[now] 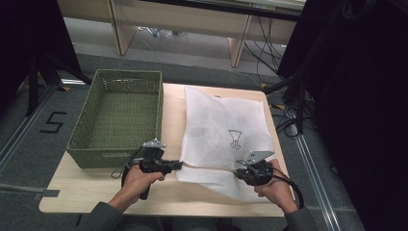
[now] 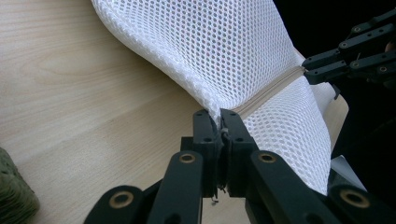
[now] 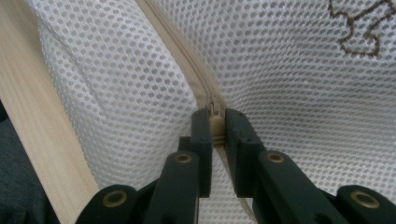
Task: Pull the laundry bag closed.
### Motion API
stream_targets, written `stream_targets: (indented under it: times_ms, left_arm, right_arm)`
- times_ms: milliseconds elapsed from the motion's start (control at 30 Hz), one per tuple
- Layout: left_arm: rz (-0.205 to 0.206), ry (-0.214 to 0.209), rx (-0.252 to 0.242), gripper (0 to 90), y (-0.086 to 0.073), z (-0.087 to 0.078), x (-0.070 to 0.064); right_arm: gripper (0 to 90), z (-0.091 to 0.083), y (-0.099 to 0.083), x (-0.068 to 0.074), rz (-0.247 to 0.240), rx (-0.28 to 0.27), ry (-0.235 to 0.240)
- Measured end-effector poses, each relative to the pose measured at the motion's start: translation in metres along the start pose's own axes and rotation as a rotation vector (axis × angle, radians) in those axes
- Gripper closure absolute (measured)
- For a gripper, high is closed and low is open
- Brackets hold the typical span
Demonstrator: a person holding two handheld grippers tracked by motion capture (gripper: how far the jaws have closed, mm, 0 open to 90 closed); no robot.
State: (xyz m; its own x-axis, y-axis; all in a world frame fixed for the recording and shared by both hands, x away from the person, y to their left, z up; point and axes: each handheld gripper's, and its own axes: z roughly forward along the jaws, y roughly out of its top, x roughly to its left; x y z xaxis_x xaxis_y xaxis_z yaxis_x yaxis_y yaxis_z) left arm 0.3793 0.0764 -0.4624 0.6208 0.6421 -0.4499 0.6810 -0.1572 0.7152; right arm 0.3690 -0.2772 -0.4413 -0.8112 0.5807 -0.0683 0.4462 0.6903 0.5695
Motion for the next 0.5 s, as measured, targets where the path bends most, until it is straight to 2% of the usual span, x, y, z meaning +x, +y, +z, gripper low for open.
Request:
stream_targets:
  times_ms: [133, 167, 200, 233, 300, 333, 367, 433, 500]
  left_arm:
    - [0.0, 0.0, -0.001, 85.8, 0.0, 0.0, 0.0]
    - [-0.002, -0.001, -0.002, 85.8, 0.0, 0.0, -0.001]
    - [-0.001, -0.002, -0.002, 85.8, 0.0, 0.0, -0.001]
    - [-0.001, -0.002, -0.002, 85.8, 0.0, 0.0, -0.001]
    - [0.001, 0.003, 0.0, 85.8, 0.0, 0.0, -0.001]
    - [0.003, 0.003, -0.001, 85.8, 0.0, 0.0, -0.001]
    - [0.001, 0.002, -0.001, 85.8, 0.0, 0.0, -0.001]
    - [0.001, 0.002, -0.001, 85.8, 0.0, 0.0, -0.001]
    - [0.006, 0.004, 0.001, 85.8, 0.0, 0.0, -0.001]
  right_arm:
    - [83.2, -0.004, -0.006, -0.004, 0.014, 0.002, -0.009]
    - [83.2, -0.005, -0.007, -0.007, -0.006, -0.005, -0.002]
    - [83.2, -0.007, -0.009, -0.004, 0.052, 0.004, -0.004]
    - [83.2, -0.007, -0.009, -0.004, 0.052, 0.004, -0.004]
    - [83.2, -0.009, -0.013, -0.01, -0.004, 0.014, -0.017]
    - [83.3, -0.009, -0.014, -0.009, 0.023, 0.004, -0.01]
    - [83.2, -0.009, -0.015, -0.009, 0.028, 0.012, -0.021]
    - [83.2, -0.009, -0.017, -0.011, 0.036, 0.011, -0.006]
    - [83.2, -0.011, -0.021, -0.011, 0.049, 0.033, -0.021]
